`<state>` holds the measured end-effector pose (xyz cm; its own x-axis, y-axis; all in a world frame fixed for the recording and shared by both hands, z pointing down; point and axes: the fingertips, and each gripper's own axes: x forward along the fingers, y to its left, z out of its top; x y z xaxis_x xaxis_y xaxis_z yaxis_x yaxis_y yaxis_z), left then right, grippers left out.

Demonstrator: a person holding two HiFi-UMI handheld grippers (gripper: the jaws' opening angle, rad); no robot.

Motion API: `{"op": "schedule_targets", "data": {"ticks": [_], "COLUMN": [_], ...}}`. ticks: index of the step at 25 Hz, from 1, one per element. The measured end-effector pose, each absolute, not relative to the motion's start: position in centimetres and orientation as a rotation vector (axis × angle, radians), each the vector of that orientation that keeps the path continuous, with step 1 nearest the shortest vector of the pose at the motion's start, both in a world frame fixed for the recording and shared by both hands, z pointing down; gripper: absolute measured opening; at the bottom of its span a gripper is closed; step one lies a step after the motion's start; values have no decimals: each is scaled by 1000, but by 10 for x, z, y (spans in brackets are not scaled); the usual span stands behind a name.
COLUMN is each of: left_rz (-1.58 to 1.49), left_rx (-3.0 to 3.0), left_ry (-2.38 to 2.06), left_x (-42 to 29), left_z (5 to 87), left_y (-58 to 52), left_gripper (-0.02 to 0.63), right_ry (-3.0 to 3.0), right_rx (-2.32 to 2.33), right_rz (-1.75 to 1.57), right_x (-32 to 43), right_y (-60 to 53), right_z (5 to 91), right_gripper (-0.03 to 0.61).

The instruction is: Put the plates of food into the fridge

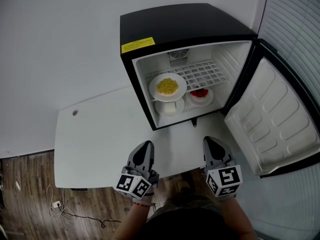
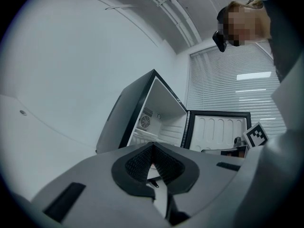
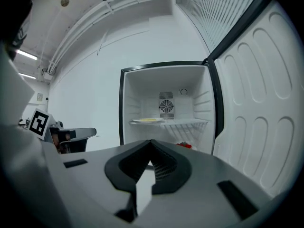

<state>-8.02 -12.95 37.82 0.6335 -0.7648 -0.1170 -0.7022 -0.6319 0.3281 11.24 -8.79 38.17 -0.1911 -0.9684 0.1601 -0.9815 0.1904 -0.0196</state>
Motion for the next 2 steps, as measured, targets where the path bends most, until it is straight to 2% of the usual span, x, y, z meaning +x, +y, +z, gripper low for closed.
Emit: {"op": "schedule_targets", "data": {"ticks": [2], "left_rz": [-358], "left_rx": [2604], "left_ry": [-1194], "left_x": [-79], "left_z": [380], "left_y": [-134], "left_gripper": [6], "right_ry": [-2330], "right_rx": [1915], "right_rz": [164], "right_x": [113], "right_y": [-92], "right_z": [383], "right_gripper": [5]}}
